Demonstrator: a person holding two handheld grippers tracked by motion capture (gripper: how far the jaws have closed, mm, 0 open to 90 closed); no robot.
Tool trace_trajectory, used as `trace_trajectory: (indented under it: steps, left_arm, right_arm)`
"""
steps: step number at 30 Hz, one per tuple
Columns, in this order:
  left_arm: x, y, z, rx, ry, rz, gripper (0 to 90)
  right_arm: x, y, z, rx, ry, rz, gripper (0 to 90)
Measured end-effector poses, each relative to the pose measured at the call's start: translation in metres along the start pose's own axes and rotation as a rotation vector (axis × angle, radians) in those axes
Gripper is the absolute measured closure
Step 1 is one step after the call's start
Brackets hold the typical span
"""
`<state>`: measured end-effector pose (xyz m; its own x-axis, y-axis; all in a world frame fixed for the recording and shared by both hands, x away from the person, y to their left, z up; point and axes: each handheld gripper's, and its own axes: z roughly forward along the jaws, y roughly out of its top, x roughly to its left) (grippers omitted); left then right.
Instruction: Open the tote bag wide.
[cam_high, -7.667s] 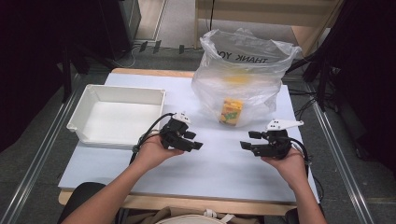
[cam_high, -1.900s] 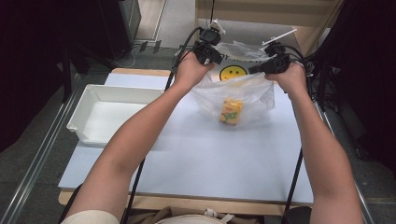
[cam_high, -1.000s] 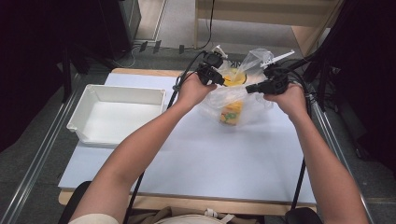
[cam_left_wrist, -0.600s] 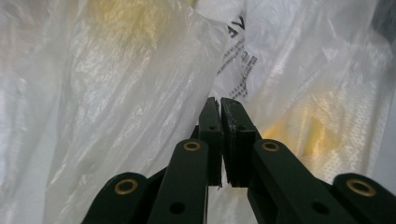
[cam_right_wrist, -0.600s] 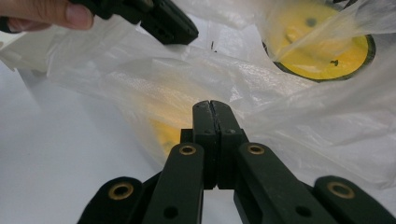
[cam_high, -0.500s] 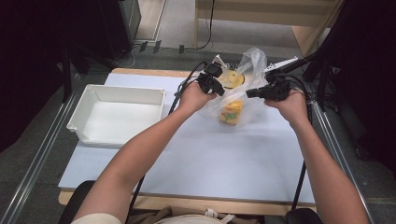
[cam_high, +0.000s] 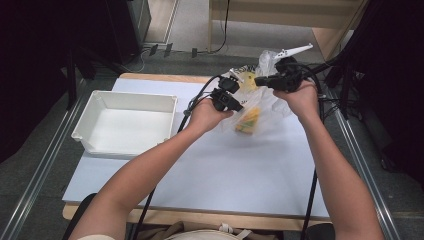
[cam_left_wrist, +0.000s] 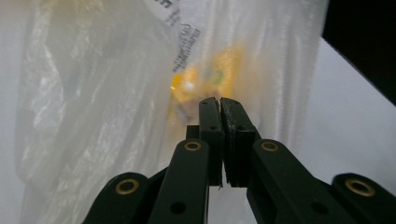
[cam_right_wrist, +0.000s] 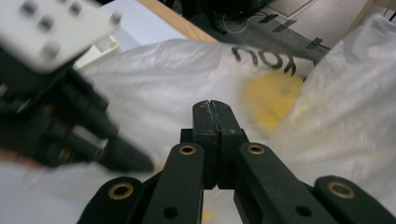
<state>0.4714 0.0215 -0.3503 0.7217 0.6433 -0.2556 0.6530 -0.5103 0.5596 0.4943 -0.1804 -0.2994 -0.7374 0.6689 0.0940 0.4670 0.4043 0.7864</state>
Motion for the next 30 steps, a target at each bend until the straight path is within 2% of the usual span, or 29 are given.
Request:
trace_trajectory:
  steps: [3,5,7,11,13,15,18,20,25,30]
  left_arm:
    - [-0.008,-0.007,-0.001,-0.008,-0.015,0.016,88.4]
    - [-0.011,-0.012,-0.002,-0.011,-0.03,0.023,88.4]
    - [-0.014,-0.018,-0.003,-0.01,-0.037,0.031,88.2]
    - [-0.017,-0.028,-0.003,-0.012,-0.039,0.044,88.1]
    - [-0.017,-0.03,-0.004,-0.011,-0.039,0.046,88.0]
    - [-0.013,-0.034,-0.004,-0.019,-0.038,0.032,88.1]
    - [-0.01,-0.037,-0.004,-0.024,-0.033,0.022,88.0]
    - [-0.007,-0.04,-0.003,-0.038,-0.031,0.0,88.0]
    - [-0.003,-0.045,0.0,-0.034,-0.028,-0.006,87.9]
    - [0.002,-0.05,0.0,-0.036,-0.014,-0.01,87.8]
  right_arm:
    - [0.001,0.01,0.011,0.023,-0.029,0.009,90.0]
    - [0.001,0.01,0.016,0.043,-0.058,0.008,90.0]
    - [-0.001,0.006,0.019,0.073,-0.065,0.027,90.0]
    - [-0.004,-0.013,0.016,0.114,-0.092,0.061,90.0]
    - [-0.004,-0.016,0.015,0.121,-0.095,0.064,90.0]
    - [-0.001,-0.033,0.009,0.137,-0.09,0.075,90.0]
    - [0.001,-0.048,0.006,0.142,-0.084,0.092,90.0]
    - [0.002,-0.059,0.006,0.14,-0.081,0.105,90.0]
    - [0.002,-0.083,0.01,0.14,-0.062,0.137,90.0]
    - [0.005,-0.098,0.014,0.139,-0.051,0.159,90.0]
